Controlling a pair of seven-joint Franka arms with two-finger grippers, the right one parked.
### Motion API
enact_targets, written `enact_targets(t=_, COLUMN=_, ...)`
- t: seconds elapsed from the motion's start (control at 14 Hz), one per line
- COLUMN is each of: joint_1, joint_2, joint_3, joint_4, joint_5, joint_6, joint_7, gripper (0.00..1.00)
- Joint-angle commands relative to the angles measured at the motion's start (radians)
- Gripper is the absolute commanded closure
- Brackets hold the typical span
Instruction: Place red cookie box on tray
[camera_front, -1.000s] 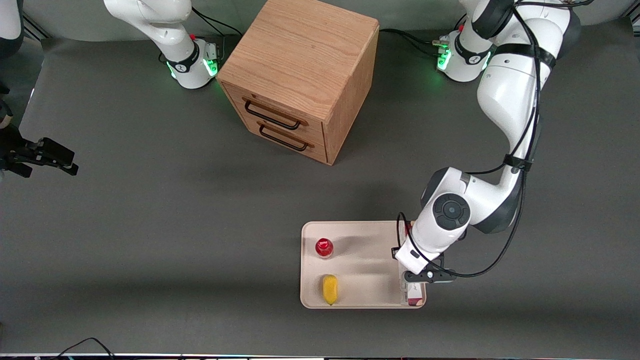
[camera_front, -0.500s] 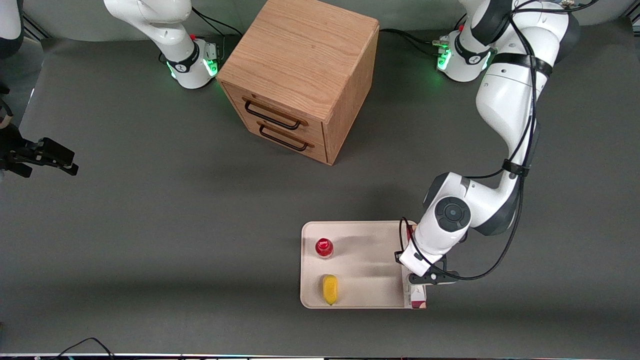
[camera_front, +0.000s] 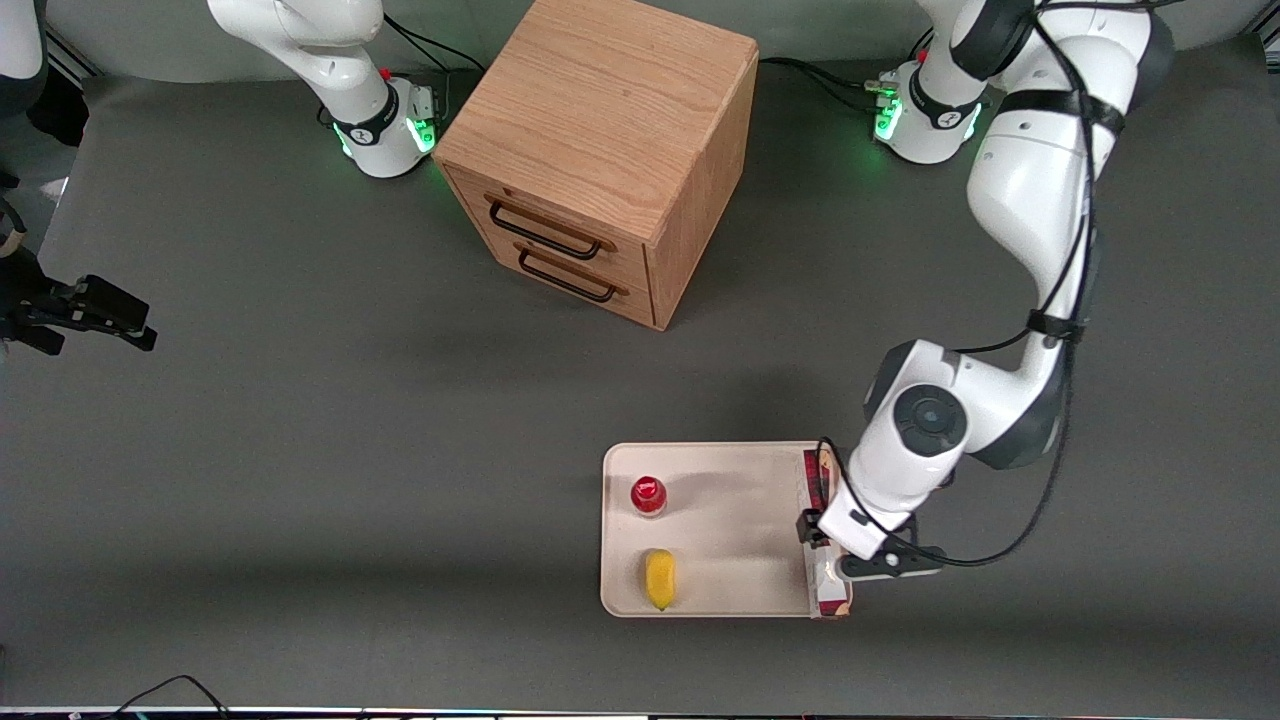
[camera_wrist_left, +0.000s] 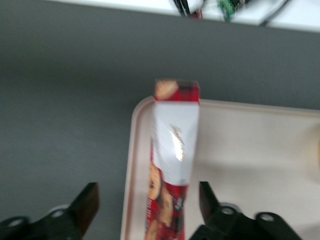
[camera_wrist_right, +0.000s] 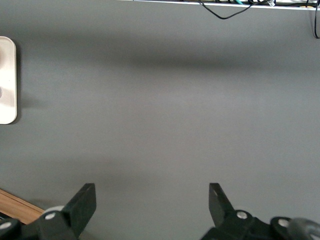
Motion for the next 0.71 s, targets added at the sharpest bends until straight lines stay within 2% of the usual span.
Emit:
enact_targets(t=0.0, joint_1=0.060, joint_2=-0.171, joint_3=-0.004, joint_4=-0.098, joint_5=-0.038, joint_6=-0.093, joint_7=0.035, gripper=0.00)
enact_targets(t=0.14, joint_1=0.115, joint_2=-0.254, joint_3=-0.008, joint_4=-0.097, joint_5=-0.171, joint_6=-0.234, joint_7=0.216, gripper=0.00)
enact_targets(t=0.21, joint_1=0.144, joint_2=-0.299, joint_3=-0.007, joint_4=-0.098, joint_5=-0.214, joint_6=-0.303, joint_7=0.281, gripper=0.00)
enact_targets(t=0.43, joint_1=0.219, joint_2=-0.428, joint_3=-0.008, joint_4=-0.100, joint_5=-0.227, joint_6=-0.533, joint_7=0.359, gripper=0.00)
enact_targets(t=0.64, joint_1=0.276, joint_2=-0.545, joint_3=-0.008, joint_4=-0.113, joint_5=-0.228, joint_6=-0.684, joint_7=0.437, gripper=0.00)
